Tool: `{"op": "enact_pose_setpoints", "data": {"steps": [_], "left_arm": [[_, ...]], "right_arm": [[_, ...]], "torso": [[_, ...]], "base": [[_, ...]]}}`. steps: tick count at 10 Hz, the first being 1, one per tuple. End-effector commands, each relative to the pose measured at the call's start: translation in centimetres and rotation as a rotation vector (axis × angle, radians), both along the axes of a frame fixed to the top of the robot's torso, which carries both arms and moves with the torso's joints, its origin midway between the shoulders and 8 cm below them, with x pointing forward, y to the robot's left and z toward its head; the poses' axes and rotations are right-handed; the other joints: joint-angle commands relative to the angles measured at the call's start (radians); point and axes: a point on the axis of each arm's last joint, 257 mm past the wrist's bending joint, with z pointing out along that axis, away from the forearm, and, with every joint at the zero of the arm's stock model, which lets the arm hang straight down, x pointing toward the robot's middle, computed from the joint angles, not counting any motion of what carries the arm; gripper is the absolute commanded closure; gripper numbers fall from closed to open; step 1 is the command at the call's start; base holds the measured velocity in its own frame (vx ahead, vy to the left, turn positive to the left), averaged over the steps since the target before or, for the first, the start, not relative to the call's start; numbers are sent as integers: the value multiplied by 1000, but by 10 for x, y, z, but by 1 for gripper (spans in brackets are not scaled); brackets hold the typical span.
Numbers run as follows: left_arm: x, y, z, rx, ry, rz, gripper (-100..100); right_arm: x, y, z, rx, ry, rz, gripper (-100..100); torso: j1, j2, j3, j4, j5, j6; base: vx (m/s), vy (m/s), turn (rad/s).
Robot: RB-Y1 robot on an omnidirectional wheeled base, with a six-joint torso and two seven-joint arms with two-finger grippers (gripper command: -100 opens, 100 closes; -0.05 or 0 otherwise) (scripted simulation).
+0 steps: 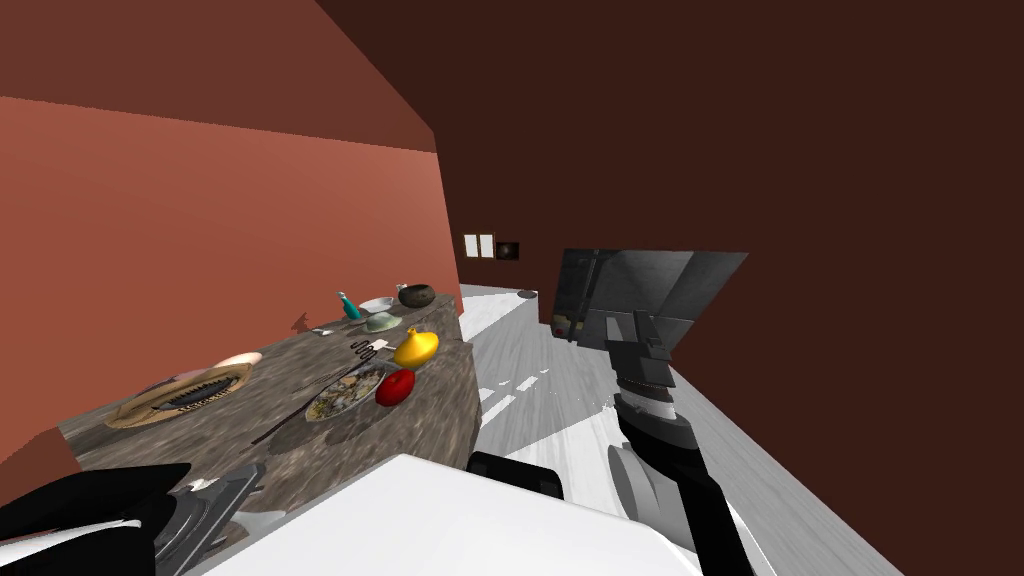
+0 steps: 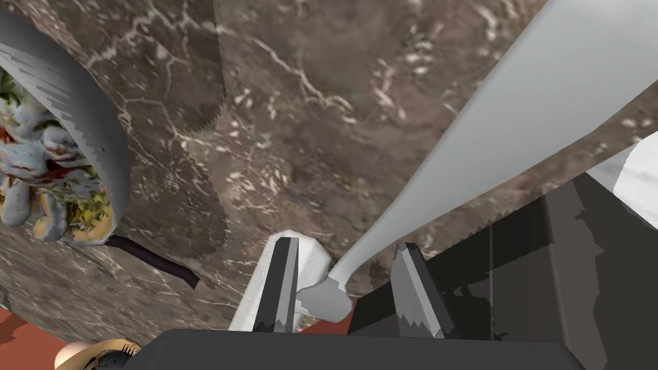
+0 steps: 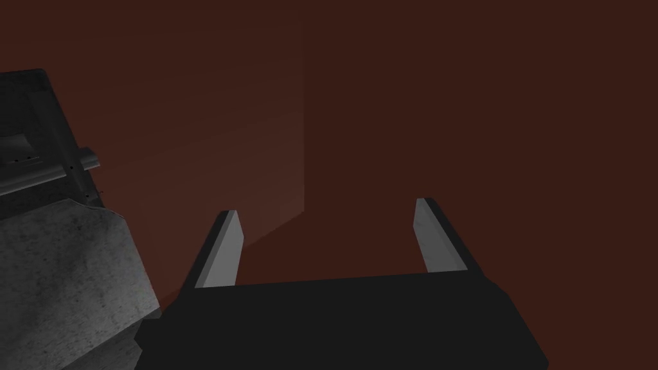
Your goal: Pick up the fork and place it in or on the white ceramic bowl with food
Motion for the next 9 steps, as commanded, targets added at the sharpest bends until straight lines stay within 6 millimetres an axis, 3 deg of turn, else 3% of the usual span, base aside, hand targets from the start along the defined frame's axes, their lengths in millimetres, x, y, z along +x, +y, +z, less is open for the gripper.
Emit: {"op": "enact_pose_setpoints", "data": {"steps": [1,9], "left_arm": [[0,7,4,1,-25,60,100],[4,45,30,10,-184,350,100]], "right_arm": [[0,0,0,0,0,0,0],[0,0,0,0,0,0,0]], "torso": [[0,0,0,0,0,0],[0,-1,0,0,-1,-1]], "base": [[27,-29,51],[31,-23,48]]}}
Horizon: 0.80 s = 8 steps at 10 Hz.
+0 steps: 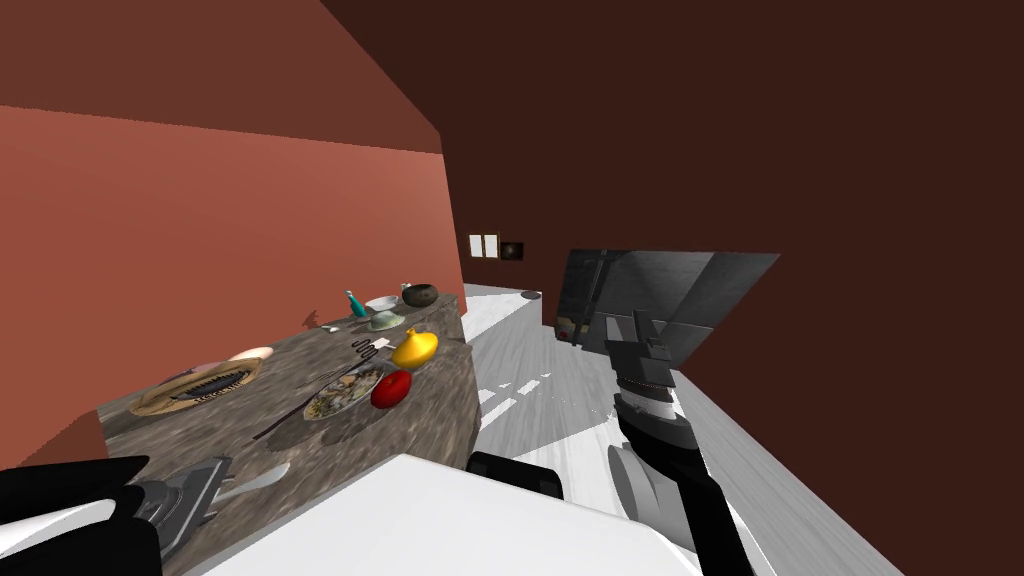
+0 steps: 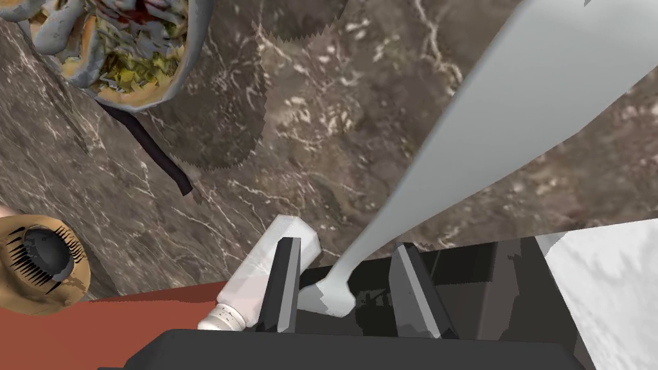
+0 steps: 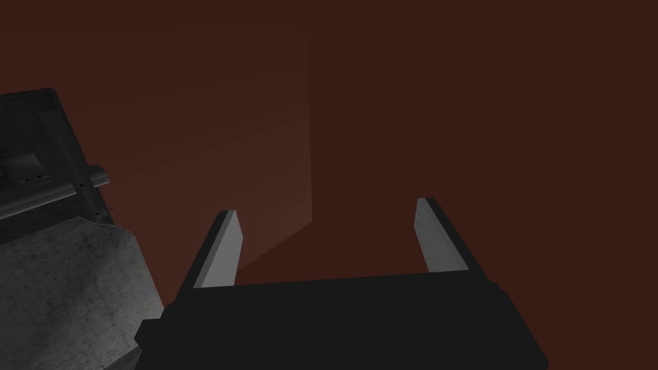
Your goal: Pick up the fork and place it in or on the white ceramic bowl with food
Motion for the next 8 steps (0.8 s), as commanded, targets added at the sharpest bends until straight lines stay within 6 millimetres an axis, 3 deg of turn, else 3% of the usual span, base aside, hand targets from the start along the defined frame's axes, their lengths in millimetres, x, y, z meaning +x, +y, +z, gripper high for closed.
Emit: {"op": "enact_pose_setpoints", "data": {"steps": [1,8], "left_arm": [[0,10,7,1,-49,78,100],[0,37,24,-16,-212,328,100]], "right_arm": [[0,0,0,0,0,0,0],[0,0,0,0,0,0,0]], "torso": [[0,0,0,0,0,0],[0,-1,-1,0,0,-1]], "base": [[48,-23,60],[54,-19,42]]}}
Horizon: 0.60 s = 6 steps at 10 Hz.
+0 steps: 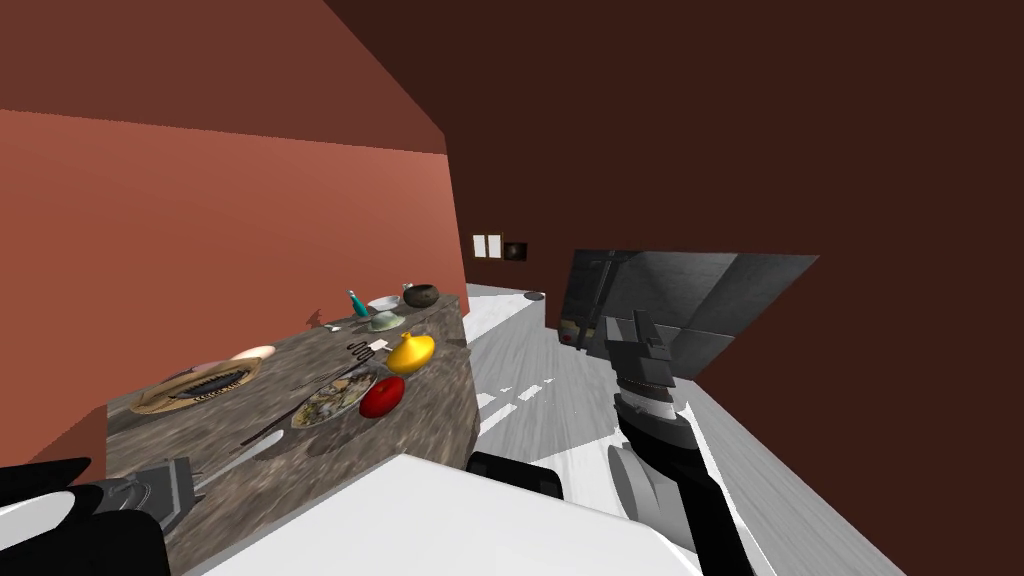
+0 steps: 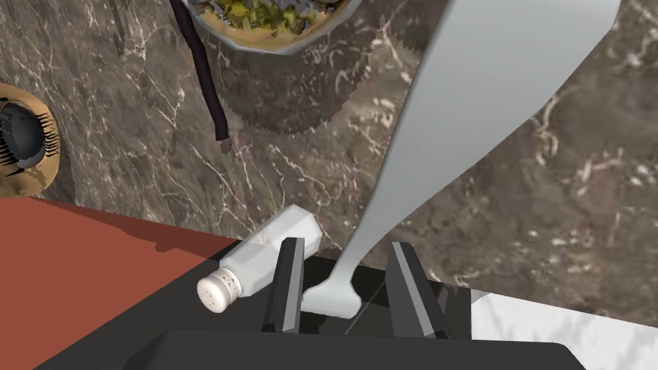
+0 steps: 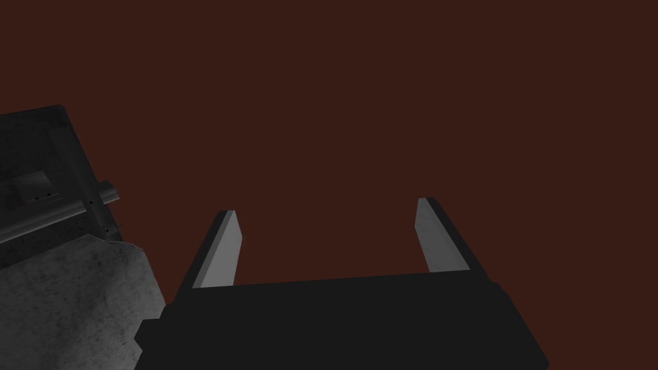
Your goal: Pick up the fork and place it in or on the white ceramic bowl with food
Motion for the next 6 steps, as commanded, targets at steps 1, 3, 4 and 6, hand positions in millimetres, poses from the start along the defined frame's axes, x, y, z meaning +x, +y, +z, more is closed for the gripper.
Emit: {"op": "enact_pose_setpoints", "data": {"steps": [1,3,4,6], "left_arm": [[-1,9,5,-6,-58,79,100],[-2,17,9,-15,-115,155,100],[-2,17,9,-20,-125,171,100],[-2,25,14,-30,-182,245,100]], "right_arm": [[0,0,0,0,0,0,0],[0,0,0,0,0,0,0],[0,0,0,0,0,0,0],[0,0,0,0,0,0,0]], "torso": [[0,0,0,0,0,0],[1,-1,0,0,0,0],[0,-1,0,0,0,0],[0,-1,0,0,0,0]], "base": [[77,-15,39],[68,-13,45],[59,-23,28],[70,-20,34]]}}
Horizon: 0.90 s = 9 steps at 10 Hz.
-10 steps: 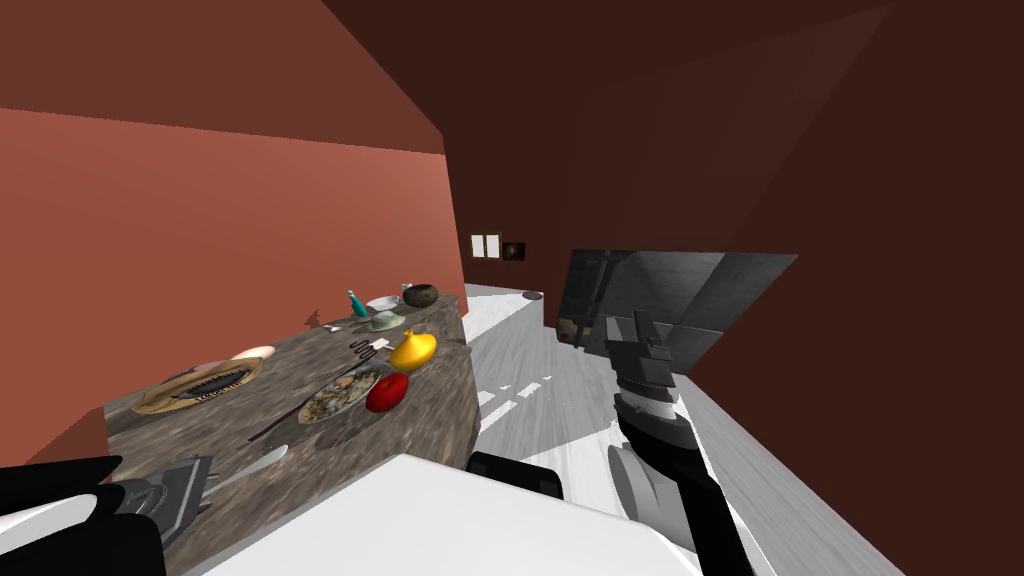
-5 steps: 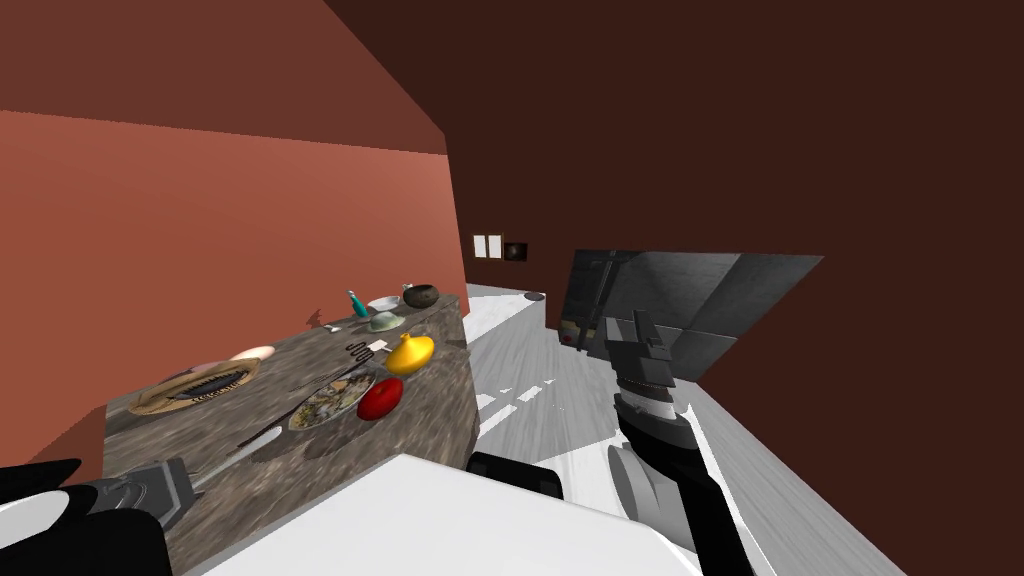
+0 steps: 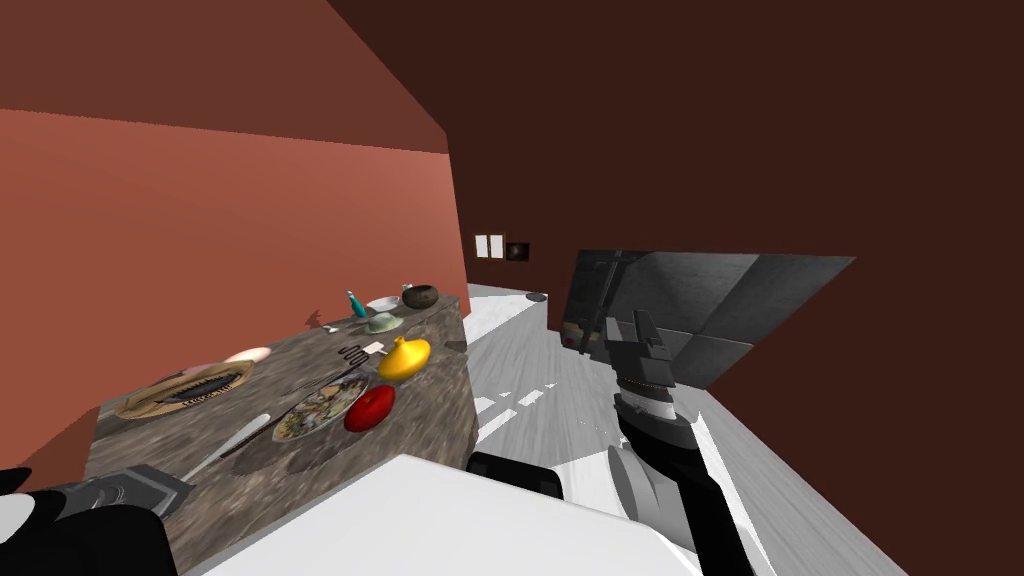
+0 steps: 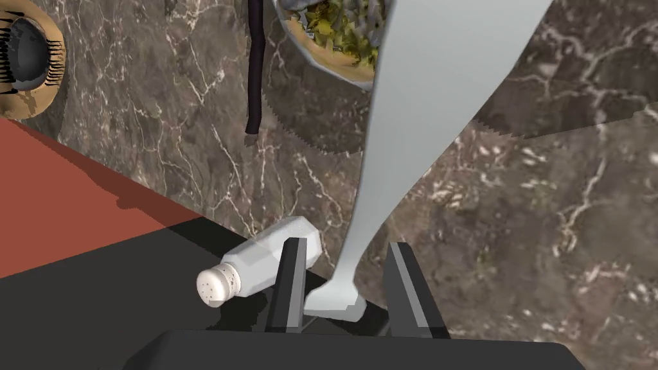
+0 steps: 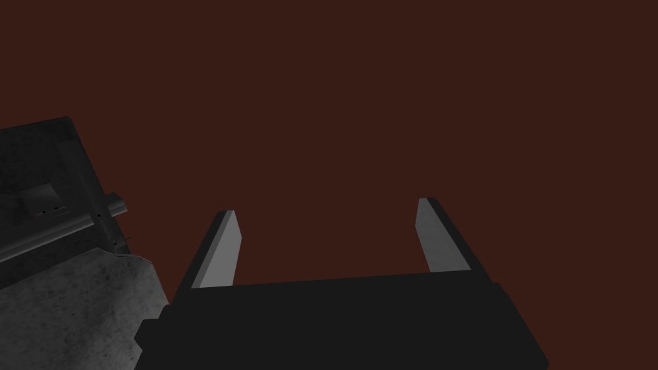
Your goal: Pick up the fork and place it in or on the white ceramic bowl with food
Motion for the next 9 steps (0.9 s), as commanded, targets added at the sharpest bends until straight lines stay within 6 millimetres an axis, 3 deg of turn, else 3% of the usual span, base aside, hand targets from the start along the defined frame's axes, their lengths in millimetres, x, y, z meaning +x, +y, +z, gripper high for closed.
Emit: {"op": "enact_pose_setpoints", "data": {"steps": [1,9], "left_arm": [[-1,7,4,-11,-61,75,100],[-5,32,12,-72,-296,352,100]], "right_arm": [[0,0,0,0,0,0,0],[0,0,0,0,0,0,0]], "torso": [[0,0,0,0,0,0],[1,0,0,0,0,0]], "base": [[69,-14,41],[76,-10,29]]}}
